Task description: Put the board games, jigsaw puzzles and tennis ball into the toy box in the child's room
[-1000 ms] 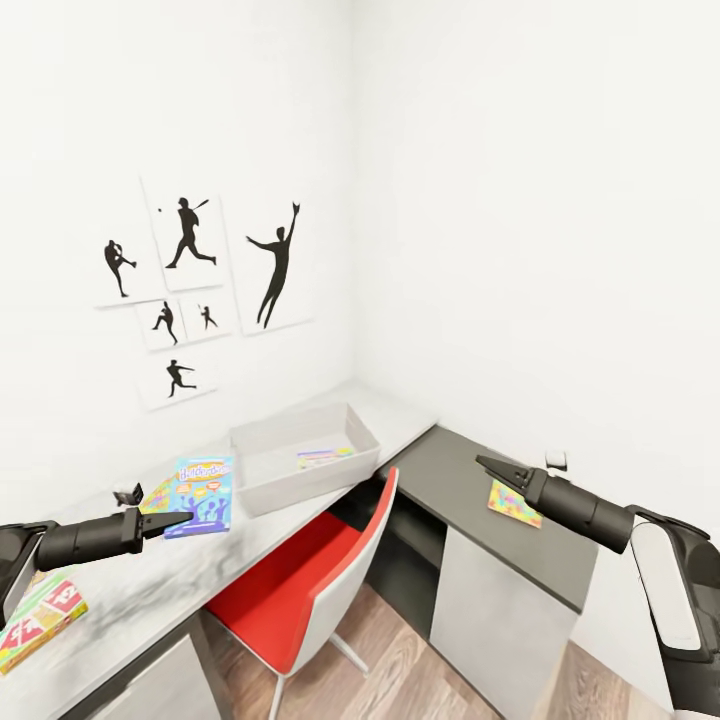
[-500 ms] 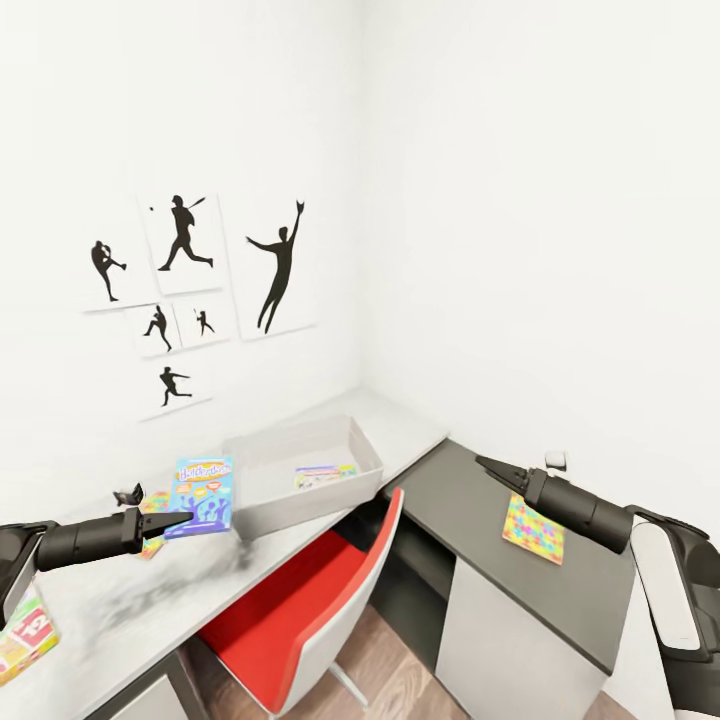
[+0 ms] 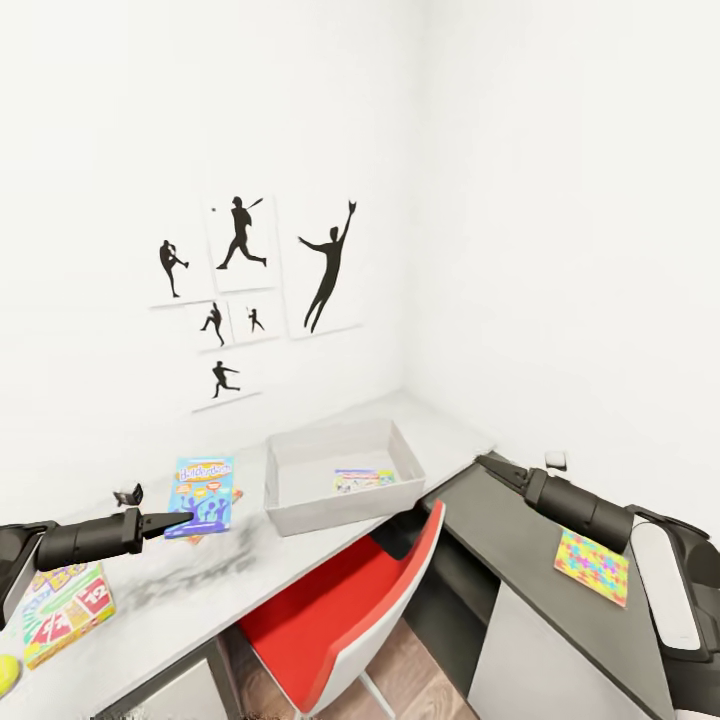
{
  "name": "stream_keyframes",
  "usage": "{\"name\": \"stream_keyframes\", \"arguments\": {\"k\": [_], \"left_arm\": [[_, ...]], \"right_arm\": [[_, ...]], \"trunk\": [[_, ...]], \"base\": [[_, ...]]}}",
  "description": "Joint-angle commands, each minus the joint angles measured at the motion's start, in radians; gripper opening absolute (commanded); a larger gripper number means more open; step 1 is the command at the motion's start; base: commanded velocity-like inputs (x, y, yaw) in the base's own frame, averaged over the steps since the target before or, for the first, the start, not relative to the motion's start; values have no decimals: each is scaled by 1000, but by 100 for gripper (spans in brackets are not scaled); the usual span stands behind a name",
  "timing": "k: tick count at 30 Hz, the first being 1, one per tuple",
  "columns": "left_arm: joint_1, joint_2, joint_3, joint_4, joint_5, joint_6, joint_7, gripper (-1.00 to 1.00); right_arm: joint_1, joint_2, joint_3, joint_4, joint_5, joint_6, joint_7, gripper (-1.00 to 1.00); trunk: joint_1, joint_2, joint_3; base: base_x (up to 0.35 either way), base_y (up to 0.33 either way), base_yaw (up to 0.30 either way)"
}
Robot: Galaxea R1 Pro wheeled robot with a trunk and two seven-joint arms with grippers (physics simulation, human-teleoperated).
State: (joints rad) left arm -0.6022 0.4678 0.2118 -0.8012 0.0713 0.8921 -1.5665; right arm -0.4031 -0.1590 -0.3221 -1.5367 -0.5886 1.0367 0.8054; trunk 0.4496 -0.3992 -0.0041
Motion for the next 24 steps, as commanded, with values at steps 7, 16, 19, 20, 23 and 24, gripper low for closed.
{"name": "stream_keyframes", "arguments": {"k": [7,16,19,20,23,24], "left_arm": [[-1,0,0,0,1,10,-4,-100],[-1,0,0,0,2,10,-4,-100],[-1,0,0,0,2,10,-4,-100],[-1,0,0,0,2,10,-4,-100],[-1,0,0,0,2,10,-4,-100],[-1,0,0,0,2,10,-4,-100]], "right_arm": [[0,0,-1,1,3,8,7,100],[0,-2,-3,3,0,10,8,100],[0,-3,-3,3,-1,10,8,100],[0,-4,-3,3,-1,10,8,100],[0,-6,-3,3,-3,10,8,100],[0,-7,-3,3,-3,10,8,100]], "trunk": [[0,-1,0],[0,-1,0],[0,-1,0],[0,-1,0],[0,-1,1],[0,-1,2]], "base": [[159,0,291],[303,-6,190],[256,-104,23],[232,-137,6],[230,-158,-67],[243,-159,-121]]}}
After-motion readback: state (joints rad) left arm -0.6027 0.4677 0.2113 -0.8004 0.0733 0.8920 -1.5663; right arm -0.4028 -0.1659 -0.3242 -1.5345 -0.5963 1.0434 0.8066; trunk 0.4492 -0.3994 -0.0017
